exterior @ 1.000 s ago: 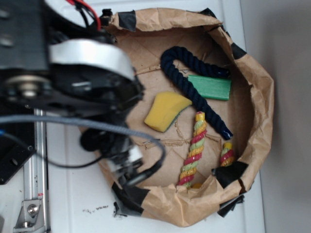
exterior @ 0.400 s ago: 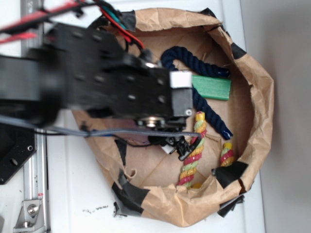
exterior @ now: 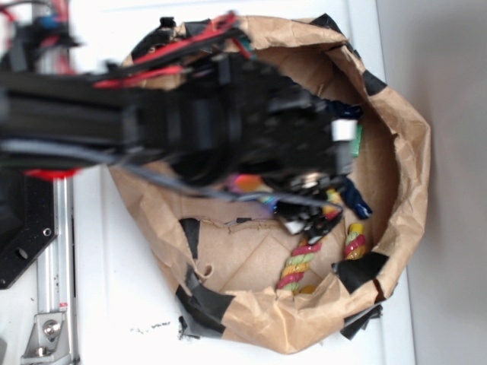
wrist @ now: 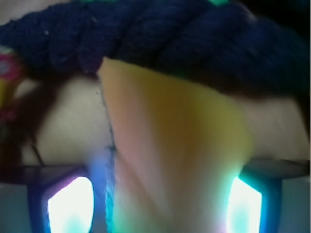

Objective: Grab the green sponge.

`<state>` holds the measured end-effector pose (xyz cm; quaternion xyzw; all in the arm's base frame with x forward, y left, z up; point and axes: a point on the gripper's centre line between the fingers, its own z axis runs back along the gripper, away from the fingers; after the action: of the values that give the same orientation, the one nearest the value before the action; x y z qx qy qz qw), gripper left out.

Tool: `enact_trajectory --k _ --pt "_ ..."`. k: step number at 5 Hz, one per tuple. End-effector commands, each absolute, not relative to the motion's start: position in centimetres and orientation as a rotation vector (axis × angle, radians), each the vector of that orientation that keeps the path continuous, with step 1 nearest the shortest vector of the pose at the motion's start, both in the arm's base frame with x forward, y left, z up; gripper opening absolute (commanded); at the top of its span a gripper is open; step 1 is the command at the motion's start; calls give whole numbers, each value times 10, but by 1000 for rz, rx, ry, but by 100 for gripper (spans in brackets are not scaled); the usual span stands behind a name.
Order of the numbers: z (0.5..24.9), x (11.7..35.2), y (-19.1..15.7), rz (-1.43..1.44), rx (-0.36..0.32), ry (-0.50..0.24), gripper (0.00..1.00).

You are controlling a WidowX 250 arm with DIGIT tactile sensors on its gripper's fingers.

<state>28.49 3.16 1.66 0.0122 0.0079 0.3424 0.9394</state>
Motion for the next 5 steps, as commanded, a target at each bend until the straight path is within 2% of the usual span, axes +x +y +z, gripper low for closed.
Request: enact_trajectory --k 1,2,3,4,5 --pt "86 279 56 662 47 -90 0" --pt "135 273 59 480 -9 -64 0" --pt "184 258 57 385 -29 -71 0" --pt "209 249 47 181 -16 -103 0" --pt "217 245 45 160 23 -161 0"
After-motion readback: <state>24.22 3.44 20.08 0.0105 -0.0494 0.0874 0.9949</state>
